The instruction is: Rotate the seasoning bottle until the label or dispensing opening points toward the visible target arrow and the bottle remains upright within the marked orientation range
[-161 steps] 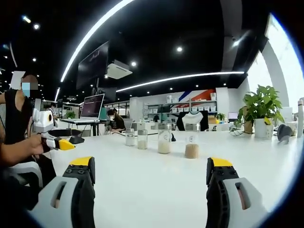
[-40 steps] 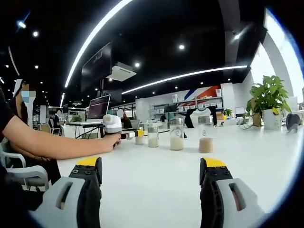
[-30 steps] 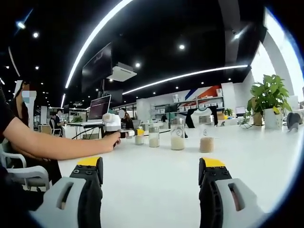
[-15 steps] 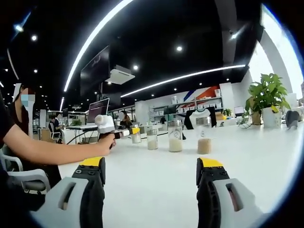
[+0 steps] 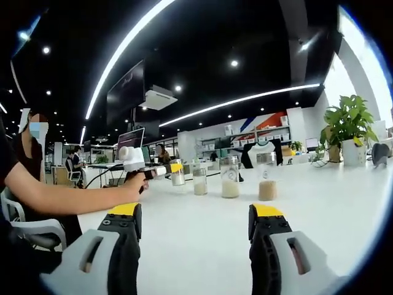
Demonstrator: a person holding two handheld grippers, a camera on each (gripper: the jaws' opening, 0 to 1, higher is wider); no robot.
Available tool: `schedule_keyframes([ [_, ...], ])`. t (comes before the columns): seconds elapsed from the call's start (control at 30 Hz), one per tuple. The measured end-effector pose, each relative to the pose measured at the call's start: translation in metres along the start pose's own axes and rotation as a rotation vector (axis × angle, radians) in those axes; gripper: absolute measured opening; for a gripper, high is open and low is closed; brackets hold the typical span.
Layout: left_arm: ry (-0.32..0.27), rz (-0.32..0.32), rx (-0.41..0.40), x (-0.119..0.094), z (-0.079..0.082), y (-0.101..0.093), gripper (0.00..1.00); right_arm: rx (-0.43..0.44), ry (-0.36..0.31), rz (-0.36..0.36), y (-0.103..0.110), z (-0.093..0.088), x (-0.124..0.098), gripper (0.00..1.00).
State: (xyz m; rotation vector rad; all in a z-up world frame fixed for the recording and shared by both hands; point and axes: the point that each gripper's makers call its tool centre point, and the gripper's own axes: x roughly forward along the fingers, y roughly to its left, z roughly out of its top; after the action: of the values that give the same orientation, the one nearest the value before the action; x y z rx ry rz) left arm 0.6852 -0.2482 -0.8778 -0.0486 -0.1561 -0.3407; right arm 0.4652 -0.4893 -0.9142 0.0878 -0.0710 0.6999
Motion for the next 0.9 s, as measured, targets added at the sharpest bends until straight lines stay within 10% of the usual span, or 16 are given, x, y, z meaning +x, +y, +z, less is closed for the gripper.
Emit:
schedule_keyframes([
  [0.9,0.031,-0.261,0.016,-0.033,-0.001,-0.094,0.34,-0.007,-0.04,-0.02,-0.011,0.018,-0.007,0.7],
])
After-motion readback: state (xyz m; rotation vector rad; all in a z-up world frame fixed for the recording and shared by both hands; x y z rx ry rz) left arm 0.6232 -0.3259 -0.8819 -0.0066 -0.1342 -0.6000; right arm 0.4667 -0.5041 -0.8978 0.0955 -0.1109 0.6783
